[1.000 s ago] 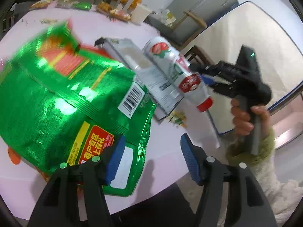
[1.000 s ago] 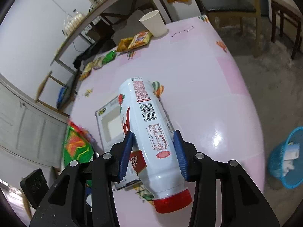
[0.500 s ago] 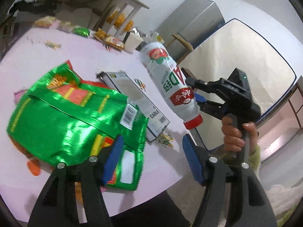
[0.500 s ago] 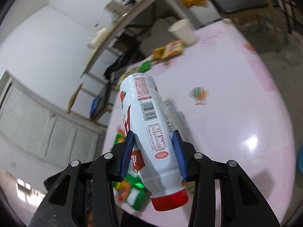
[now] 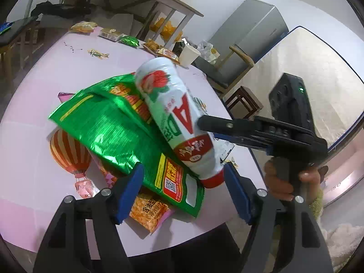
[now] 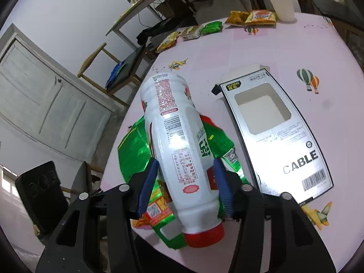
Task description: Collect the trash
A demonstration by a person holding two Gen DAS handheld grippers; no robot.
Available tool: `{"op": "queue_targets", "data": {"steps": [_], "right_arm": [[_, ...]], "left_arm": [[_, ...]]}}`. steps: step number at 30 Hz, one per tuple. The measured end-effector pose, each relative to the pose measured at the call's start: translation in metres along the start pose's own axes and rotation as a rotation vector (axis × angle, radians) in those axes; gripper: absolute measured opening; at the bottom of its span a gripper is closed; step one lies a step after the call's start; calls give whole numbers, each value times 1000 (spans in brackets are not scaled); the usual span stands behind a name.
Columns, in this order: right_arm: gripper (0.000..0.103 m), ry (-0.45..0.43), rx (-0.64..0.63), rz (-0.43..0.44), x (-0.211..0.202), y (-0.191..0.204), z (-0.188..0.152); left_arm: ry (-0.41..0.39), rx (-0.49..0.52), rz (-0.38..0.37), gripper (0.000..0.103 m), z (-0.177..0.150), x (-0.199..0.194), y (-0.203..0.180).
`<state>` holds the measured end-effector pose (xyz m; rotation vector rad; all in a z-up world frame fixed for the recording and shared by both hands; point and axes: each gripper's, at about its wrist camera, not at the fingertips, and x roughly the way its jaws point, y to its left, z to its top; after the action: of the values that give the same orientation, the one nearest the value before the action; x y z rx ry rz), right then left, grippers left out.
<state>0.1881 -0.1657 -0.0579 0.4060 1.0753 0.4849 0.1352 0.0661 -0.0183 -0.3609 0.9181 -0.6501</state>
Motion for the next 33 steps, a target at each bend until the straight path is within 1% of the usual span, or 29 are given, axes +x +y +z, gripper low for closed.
{"op": "queue_targets", "data": {"steps": [3,5,7,10,12,15,18,21,23,25,28,30,33], "right_arm": [[53,-6,23,37,-8,-7,-3],[54,-7,60,97,-13,-15,-5],[54,-2,106,170,-16,-22,-8],[54,7,164,329,-17,-34,-14],[55,5,170,367,-18,-36,-19],[56,-3,144,383,-20,-35,-30],[56,6,100,371,-20,-30,-38],[56,9,54,299,-18,-22,-44],[56,-7,41,250,-19,-19,-44],[56,-27,29,216,-20,-18,-40],[56,-62,-8,173,-23,-11,-26],[56,-73,-41,147,-20,-6,-18],[56,-76,-88,85,-13,0,-4]], "left_arm": [[-2,-4,-11,70,4,2,0],[-4,-3,-16,70,8,4,-2],[-3,5,-23,72,14,7,-5],[-5,7,-18,75,20,10,-9],[2,-19,-12,76,24,14,-6],[13,-66,0,76,25,17,3],[22,-116,-7,76,31,20,10],[15,-135,-6,76,38,22,10],[6,-137,1,76,43,22,9],[-2,-136,1,76,45,22,7],[-12,-133,14,76,45,21,8],[-12,-145,19,76,43,20,11],[-12,-158,22,76,40,19,16]]}}
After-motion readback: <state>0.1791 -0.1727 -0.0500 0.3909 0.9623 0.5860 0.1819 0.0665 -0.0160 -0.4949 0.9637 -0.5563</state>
